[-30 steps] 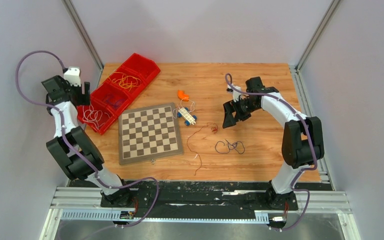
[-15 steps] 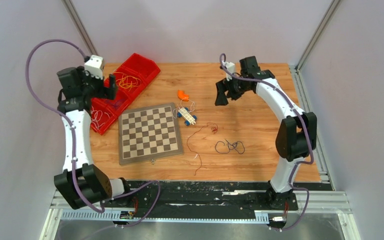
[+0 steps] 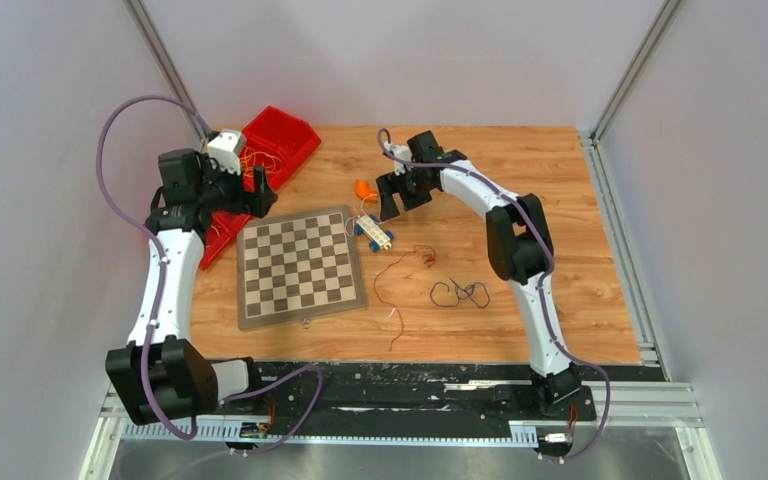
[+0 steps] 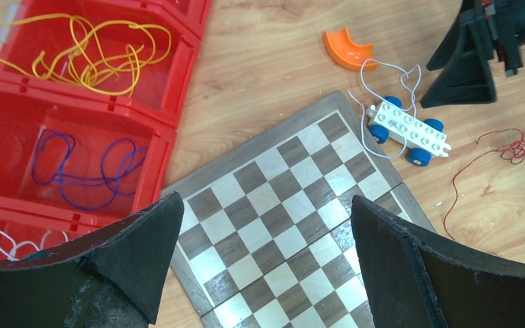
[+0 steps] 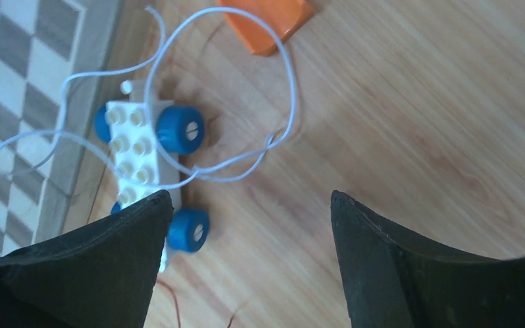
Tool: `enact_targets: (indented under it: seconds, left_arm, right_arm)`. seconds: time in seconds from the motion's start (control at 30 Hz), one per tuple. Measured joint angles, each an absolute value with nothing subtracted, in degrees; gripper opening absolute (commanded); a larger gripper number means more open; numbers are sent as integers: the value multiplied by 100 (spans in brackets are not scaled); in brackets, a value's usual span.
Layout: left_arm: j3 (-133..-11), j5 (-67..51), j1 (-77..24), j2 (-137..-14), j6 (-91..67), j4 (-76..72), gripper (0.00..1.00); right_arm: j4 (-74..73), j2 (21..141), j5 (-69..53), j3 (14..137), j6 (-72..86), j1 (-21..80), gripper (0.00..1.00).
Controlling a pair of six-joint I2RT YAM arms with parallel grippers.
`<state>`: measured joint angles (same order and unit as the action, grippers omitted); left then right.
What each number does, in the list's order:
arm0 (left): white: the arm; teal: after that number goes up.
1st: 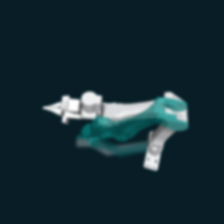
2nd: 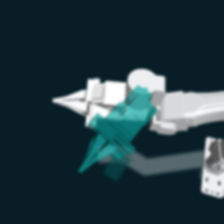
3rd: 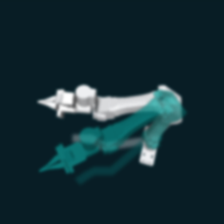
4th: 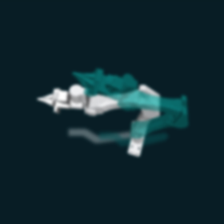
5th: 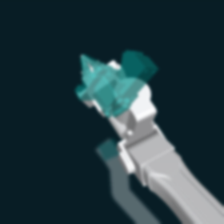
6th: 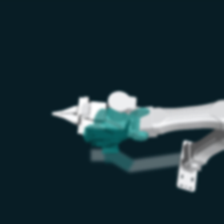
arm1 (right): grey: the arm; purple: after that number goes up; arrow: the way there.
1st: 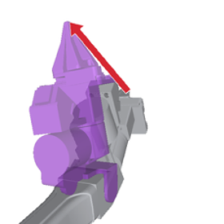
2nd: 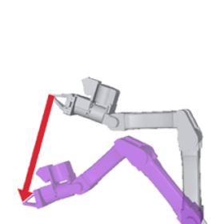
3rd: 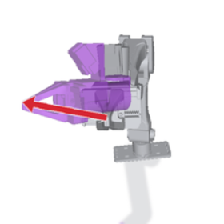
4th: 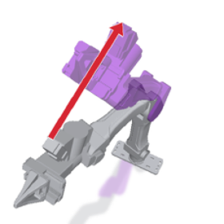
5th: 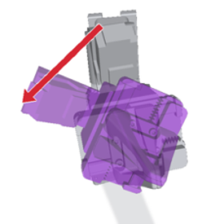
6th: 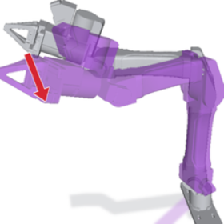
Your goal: Untangle the cables
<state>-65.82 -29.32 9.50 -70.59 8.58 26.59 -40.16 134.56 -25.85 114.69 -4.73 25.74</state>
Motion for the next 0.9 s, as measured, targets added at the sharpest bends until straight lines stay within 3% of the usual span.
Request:
enact_targets:
  seconds: [0.23, 0.43, 0.5, 0.57, 0.63, 0.9]
  left_arm:
    - [-6200, -2812, 947, -6967, 661, 2655, 100]
    - [-6112, -2797, 947, -6921, 515, 2650, 100]
    - [-6112, -2797, 947, -6921, 469, 2648, 100]
    - [-6112, -2794, 945, -6921, 432, 2650, 100]
    - [-6112, -2792, 947, -6921, 410, 2659, 100]
    - [-6169, -2912, 947, -6897, 220, 2757, 100]
  right_arm:
    - [-3656, 14020, -2633, 12036, -204, 2569, 62]
    - [-3507, 14125, -3052, 12040, -134, 2556, 55]
    - [-3441, 14188, -3157, 12062, -128, 2565, 40]
    - [-3387, 14287, -3210, 12125, -123, 2571, 18]
    - [-3347, 14328, -3262, 12125, -104, 2571, 2]
    - [-3395, 13786, -3618, 11738, -54, 2534, 0]
